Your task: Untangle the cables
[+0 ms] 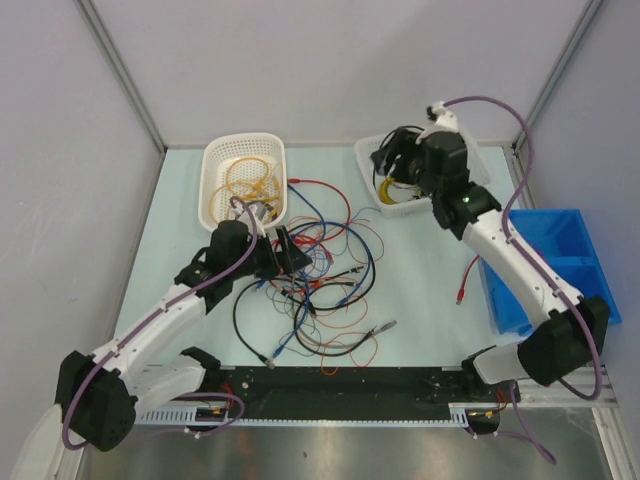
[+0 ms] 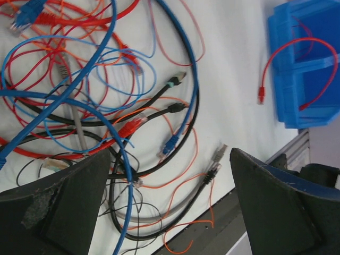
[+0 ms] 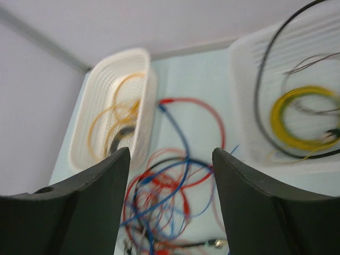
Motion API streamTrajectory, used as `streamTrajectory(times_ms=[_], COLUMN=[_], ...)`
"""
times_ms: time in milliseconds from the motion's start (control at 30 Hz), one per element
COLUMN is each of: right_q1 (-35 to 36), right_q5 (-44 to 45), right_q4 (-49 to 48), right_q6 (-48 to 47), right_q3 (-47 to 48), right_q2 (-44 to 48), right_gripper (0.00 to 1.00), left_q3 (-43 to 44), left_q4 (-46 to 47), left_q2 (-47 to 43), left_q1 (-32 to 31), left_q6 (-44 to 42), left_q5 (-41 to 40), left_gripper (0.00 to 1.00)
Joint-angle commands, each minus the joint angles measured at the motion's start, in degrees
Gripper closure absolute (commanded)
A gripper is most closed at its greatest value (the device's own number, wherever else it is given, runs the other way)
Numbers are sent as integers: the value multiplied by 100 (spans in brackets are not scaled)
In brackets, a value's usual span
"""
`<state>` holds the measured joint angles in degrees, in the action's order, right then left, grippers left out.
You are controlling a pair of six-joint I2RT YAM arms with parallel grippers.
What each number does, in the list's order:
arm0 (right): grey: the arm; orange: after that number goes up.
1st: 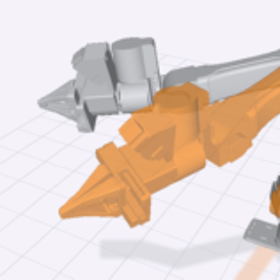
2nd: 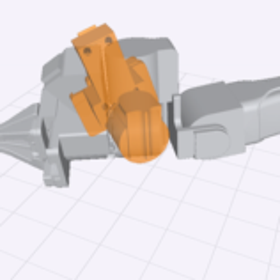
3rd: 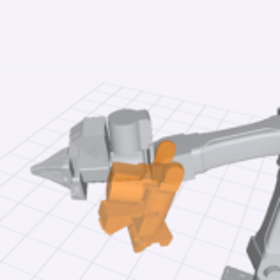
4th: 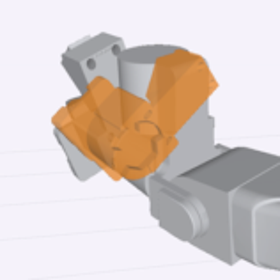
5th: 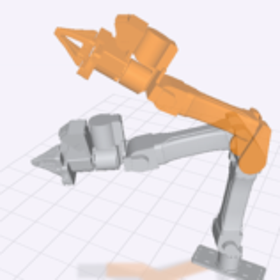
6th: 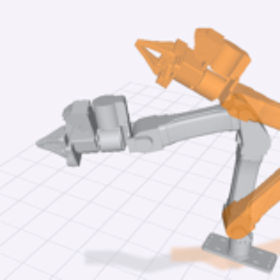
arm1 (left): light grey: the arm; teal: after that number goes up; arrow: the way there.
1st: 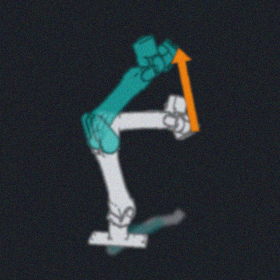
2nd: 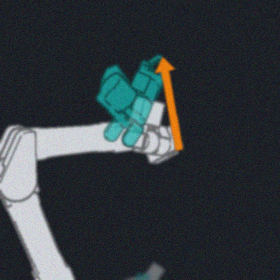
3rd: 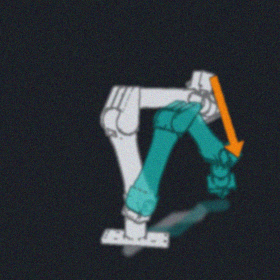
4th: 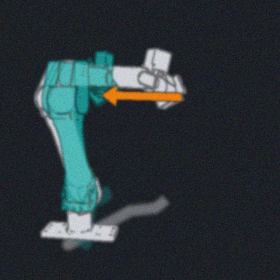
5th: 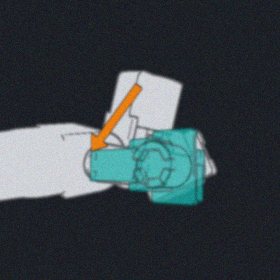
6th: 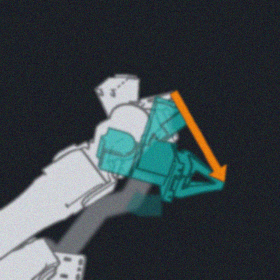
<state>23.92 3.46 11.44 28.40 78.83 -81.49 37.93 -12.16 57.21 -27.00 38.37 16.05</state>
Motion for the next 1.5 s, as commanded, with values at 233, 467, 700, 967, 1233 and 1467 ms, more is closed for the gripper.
streamTrajectory(times_ms=[233,467,700,967,1233,1467], right_q1=[2431,3083,3523,3364,4032,4147], right_q5=[532,533,1288,1209,954,1393], right_q4=[192,192,561,596,411,816], right_q6=[191,350,613,562,-325,-853], right_q3=[-1817,-2590,-2898,-3084,-2847,-2223], right_q2=[371,257,282,450,-155,-832], right_gripper=[40,35,29,31,33,32], left_q3=[461,399,311,92,-85,-111], left_q4=[-445,-735,-884,-840,-717,-787], left_q2=[793,335,124,-113,-184,-333], left_q1=[29,29,29,29,29,29], left_q6=[-330,-418,-506,-427,-400,-436], left_q5=[-137,-410,-445,-331,-208,-287], left_gripper=[4,2,1,1,1,0])
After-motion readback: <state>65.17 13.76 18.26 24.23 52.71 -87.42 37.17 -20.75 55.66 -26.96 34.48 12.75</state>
